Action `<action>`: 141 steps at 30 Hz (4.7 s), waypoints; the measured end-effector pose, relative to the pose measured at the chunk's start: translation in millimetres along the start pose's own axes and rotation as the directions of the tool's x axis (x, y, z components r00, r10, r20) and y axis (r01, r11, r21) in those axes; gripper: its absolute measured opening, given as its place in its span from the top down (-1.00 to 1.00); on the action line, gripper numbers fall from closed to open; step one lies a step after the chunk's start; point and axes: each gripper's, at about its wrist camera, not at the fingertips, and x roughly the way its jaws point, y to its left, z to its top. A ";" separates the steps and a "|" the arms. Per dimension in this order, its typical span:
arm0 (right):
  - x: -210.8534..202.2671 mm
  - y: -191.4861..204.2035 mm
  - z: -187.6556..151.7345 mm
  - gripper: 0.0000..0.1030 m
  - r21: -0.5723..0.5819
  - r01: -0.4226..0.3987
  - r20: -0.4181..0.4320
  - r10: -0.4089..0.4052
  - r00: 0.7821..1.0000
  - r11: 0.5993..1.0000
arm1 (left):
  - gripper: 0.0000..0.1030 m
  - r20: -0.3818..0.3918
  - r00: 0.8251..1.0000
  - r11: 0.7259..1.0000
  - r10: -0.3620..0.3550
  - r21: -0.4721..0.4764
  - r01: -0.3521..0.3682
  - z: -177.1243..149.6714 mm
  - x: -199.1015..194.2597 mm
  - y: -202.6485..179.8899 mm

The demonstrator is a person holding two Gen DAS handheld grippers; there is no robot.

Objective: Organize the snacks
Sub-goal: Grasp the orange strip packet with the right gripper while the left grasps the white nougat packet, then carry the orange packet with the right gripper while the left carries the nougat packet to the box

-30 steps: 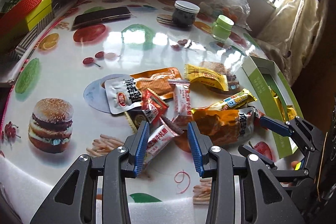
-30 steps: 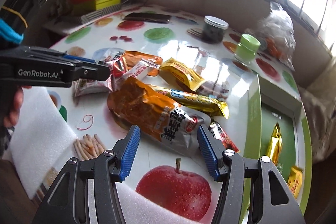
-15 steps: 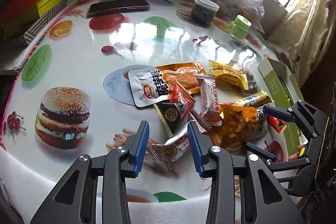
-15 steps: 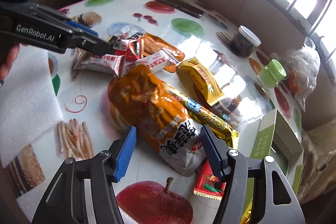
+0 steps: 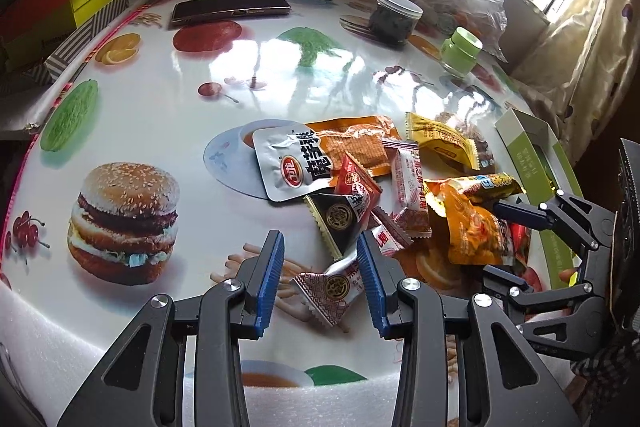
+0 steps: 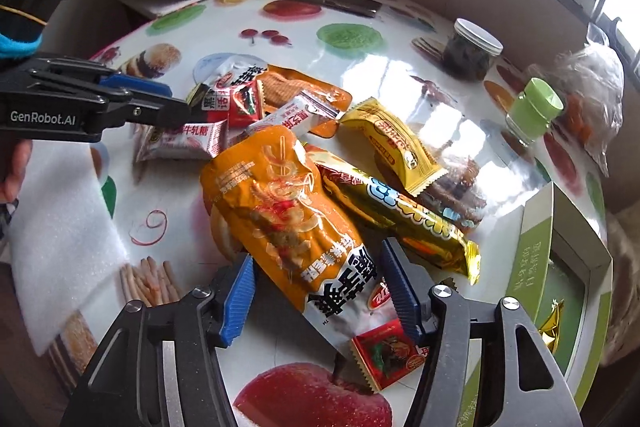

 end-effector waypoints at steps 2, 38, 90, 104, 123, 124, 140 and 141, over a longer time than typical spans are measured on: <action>-1.0 1.9 0.4 0.02 0.003 0.002 0.002 -0.002 1.000 1.000 | 0.24 0.000 1.000 1.000 0.002 0.002 -0.002 -0.5 0.0 -0.3; -21.2 -15.1 -20.4 0.84 0.315 -0.103 0.117 0.068 0.991 0.943 | 0.24 -0.034 0.999 0.991 -0.019 0.131 0.024 -13.3 4.5 -19.2; -75.5 -20.3 -52.9 0.83 0.520 -0.088 0.242 -0.049 0.969 0.849 | 0.56 0.069 0.994 0.967 -0.081 0.249 0.062 -11.5 -32.0 -80.4; -97.5 -38.8 -67.5 0.83 0.569 -0.043 0.247 -0.121 0.961 0.821 | 0.56 0.078 0.988 0.946 -0.136 0.307 0.106 -2.0 -36.4 -116.6; -133.9 -83.9 -101.5 0.83 0.668 0.031 0.238 -0.253 0.938 0.743 | 0.56 0.074 0.965 0.901 -0.253 0.382 0.207 26.7 -33.3 -178.9; -135.1 -86.8 -104.1 0.83 0.674 0.037 0.233 -0.260 0.937 0.738 | 0.56 0.072 0.963 0.898 -0.260 0.384 0.214 27.7 -32.3 -181.9; -130.4 -123.6 -140.8 0.83 0.762 0.085 0.151 -0.302 0.941 0.642 | 0.56 0.003 0.957 0.886 -0.290 0.378 0.267 40.7 2.5 -225.7; -128.5 -125.8 -143.6 0.83 0.767 0.088 0.142 -0.303 0.942 0.635 | 0.56 -0.006 0.956 0.885 -0.292 0.376 0.273 40.8 5.6 -228.3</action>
